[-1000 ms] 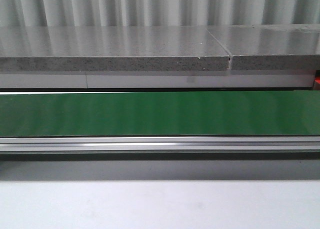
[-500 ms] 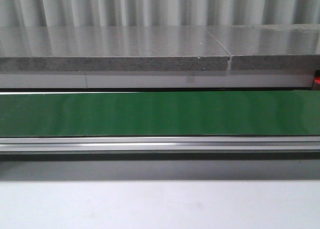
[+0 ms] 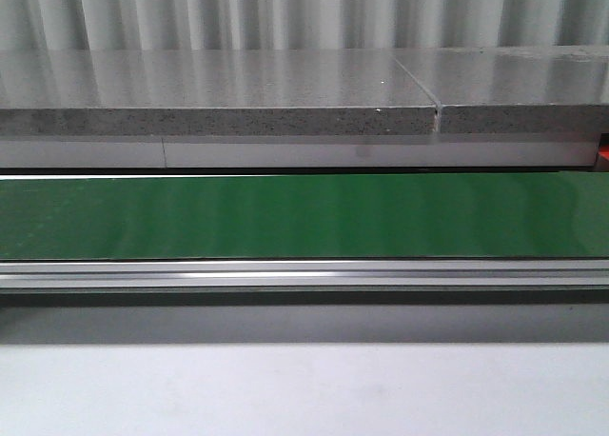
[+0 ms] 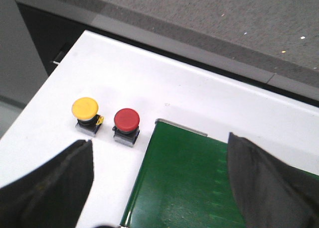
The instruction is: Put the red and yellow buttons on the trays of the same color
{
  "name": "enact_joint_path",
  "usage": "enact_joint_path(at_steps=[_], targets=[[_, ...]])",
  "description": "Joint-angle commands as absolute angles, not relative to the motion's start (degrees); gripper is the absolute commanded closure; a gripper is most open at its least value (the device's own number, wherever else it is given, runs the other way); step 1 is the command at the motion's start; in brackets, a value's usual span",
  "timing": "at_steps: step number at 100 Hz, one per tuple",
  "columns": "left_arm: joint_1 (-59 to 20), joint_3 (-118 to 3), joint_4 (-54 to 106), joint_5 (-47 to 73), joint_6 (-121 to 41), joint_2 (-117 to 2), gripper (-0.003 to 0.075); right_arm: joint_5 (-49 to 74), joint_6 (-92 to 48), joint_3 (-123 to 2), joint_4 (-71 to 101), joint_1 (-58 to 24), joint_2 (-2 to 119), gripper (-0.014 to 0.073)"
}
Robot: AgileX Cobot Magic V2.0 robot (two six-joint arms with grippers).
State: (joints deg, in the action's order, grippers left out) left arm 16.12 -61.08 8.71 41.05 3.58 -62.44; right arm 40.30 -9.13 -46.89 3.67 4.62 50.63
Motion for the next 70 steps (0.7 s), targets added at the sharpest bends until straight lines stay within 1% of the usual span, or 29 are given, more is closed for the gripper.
enact_joint_path(at_steps=[1, 33, 70], targets=[[17.78, -64.68, 10.88, 38.43, 4.72, -66.90, 0.0206, 36.99, -9.56, -48.77, 3.64, 4.62, 49.82, 0.0660], [20.48, -67.89, 15.20, 37.88, 5.18, -83.72, 0.0206, 36.99, -9.56, -48.77, 3.64, 4.62, 49.82, 0.0660], [20.52, -72.66, 15.19, 34.98, 7.00, -93.88, 0.0206, 36.95, -9.56, -48.77, 3.64, 4.62, 49.82, 0.0660]])
